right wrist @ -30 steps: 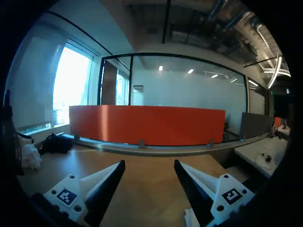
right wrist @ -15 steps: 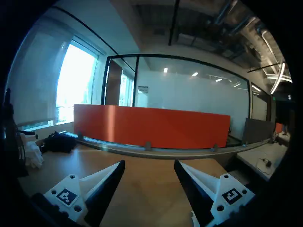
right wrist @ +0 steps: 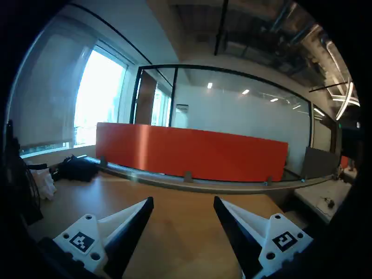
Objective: Fold towel
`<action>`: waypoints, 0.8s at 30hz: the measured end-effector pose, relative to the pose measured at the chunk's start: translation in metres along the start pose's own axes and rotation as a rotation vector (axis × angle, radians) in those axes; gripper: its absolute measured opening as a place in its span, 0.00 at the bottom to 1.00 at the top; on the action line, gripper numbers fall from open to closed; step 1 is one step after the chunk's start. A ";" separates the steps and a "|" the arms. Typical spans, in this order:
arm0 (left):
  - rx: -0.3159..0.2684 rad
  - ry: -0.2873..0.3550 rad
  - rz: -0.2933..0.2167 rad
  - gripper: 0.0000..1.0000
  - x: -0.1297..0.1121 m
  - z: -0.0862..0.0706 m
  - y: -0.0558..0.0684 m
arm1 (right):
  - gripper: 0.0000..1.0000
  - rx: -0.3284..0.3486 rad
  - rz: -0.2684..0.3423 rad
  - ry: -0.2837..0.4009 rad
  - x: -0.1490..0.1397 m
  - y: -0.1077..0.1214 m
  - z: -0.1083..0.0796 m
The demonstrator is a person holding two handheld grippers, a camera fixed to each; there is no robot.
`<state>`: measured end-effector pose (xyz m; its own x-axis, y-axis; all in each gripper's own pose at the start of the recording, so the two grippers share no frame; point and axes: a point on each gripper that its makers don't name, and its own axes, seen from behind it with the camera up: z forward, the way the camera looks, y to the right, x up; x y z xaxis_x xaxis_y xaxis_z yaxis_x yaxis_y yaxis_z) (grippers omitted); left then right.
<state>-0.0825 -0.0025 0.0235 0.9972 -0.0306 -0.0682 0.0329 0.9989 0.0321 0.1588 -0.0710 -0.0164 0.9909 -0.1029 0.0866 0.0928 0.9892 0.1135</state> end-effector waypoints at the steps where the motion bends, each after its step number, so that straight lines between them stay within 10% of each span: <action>1: 0.003 0.003 -0.002 0.68 -0.005 0.000 -0.003 | 1.00 -0.001 0.004 -0.003 -0.002 0.000 0.001; 24: 0.025 0.062 0.025 0.68 -0.071 0.010 -0.023 | 1.00 0.002 0.045 0.029 -0.034 -0.007 0.021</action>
<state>-0.1531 -0.0232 0.0377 0.9917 -0.0030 -0.1282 0.0107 0.9982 0.0598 0.1223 -0.0770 0.0006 0.9965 -0.0550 0.0629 0.0477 0.9925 0.1123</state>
